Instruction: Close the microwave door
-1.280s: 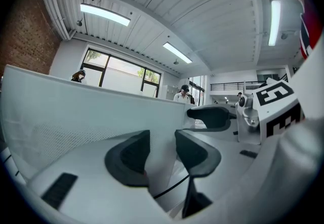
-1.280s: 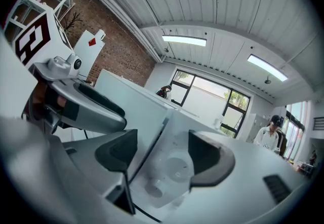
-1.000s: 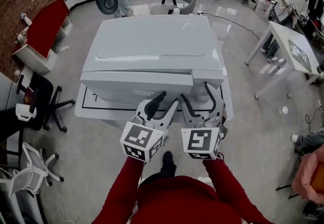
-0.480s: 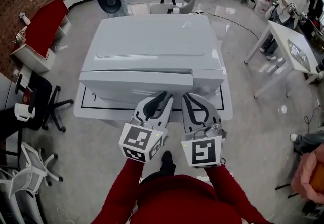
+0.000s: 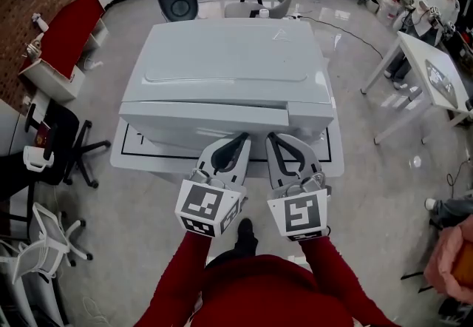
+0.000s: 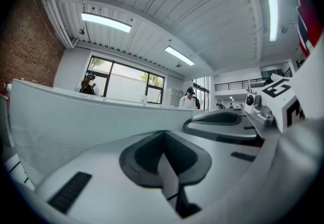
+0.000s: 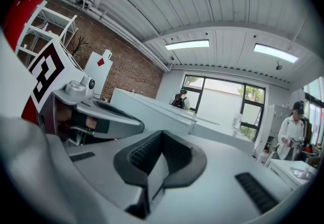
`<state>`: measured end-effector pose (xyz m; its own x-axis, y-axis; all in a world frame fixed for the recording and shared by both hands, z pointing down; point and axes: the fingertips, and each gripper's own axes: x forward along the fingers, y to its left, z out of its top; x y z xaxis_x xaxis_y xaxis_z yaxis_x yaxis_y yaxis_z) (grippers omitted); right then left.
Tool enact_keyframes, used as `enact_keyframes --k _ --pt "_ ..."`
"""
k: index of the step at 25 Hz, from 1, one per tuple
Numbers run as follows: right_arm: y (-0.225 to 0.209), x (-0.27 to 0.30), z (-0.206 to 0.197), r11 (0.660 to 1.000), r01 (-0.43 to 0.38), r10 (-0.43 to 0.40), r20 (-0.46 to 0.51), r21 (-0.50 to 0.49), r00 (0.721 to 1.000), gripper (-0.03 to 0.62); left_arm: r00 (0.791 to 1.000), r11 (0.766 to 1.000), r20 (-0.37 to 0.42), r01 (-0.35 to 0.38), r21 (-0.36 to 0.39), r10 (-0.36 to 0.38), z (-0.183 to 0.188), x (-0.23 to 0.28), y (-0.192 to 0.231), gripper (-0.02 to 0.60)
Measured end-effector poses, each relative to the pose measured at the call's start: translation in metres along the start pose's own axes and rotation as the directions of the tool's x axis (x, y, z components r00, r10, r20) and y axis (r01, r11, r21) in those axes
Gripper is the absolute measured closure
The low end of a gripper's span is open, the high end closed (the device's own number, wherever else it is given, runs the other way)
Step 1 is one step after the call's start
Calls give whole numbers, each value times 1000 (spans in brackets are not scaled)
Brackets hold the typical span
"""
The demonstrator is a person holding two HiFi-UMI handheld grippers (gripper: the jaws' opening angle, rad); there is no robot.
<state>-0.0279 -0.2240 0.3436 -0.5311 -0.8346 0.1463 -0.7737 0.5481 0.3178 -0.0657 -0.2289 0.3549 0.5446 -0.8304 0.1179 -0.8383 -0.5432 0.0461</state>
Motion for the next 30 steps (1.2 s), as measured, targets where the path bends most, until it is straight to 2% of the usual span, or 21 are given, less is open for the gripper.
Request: enact_keyframes --k 2,8,30 --pt "-1 1 -2 999 1 0 -6 46 1000 580 1000 1000 1 -3 6 3 2 1 0 569" --pt "-2 3 -2 997 -5 5 1 82 1000 582 1000 1000 6 -14 4 14 4 3 4 569" --pt "-3 16 3 992 9 -8 -3 124 1000 582 997 997 -10 -71 17 71 7 11 8 572"
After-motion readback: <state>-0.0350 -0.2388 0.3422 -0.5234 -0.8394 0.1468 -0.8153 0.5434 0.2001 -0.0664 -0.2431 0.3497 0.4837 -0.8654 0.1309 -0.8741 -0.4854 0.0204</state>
